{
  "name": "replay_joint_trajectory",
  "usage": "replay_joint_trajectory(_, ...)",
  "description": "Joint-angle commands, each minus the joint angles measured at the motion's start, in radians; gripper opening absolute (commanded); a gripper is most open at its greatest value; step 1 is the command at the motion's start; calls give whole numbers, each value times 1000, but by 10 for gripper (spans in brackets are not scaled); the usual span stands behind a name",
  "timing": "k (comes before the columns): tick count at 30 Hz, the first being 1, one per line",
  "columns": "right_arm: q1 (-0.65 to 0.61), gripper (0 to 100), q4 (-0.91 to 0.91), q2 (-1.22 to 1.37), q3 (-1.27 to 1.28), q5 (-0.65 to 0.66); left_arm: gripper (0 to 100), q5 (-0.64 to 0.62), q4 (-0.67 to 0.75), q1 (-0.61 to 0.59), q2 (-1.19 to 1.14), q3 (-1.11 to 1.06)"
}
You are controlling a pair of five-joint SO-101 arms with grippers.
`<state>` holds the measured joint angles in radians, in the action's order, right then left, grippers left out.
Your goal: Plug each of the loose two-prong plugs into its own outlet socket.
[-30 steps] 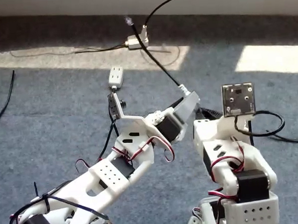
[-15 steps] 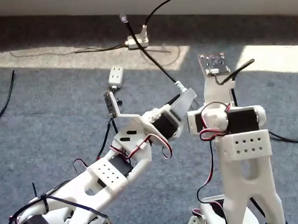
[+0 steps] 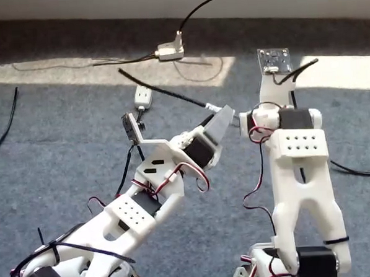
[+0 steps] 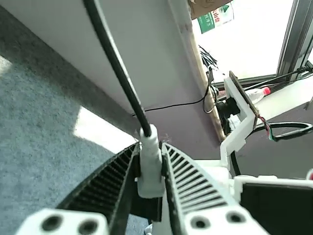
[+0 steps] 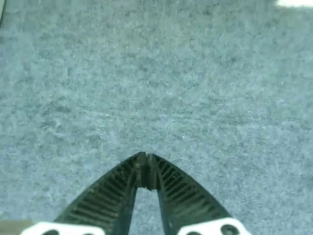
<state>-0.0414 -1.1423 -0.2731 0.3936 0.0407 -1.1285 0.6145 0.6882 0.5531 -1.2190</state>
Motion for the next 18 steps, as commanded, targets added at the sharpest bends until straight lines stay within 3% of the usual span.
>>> replay_joint_trajectory(1, 84, 19, 56, 56, -64, -6, 5, -5, 6, 18, 31, 5)
replay_joint_trajectory(12, 107, 18, -260, -274, -71, 5, 5, -5, 6, 12, 27, 7)
replay_joint_trajectory(18, -39, 18, -443, -498, 25, 97, 5, -5, 6, -13, 27, 18)
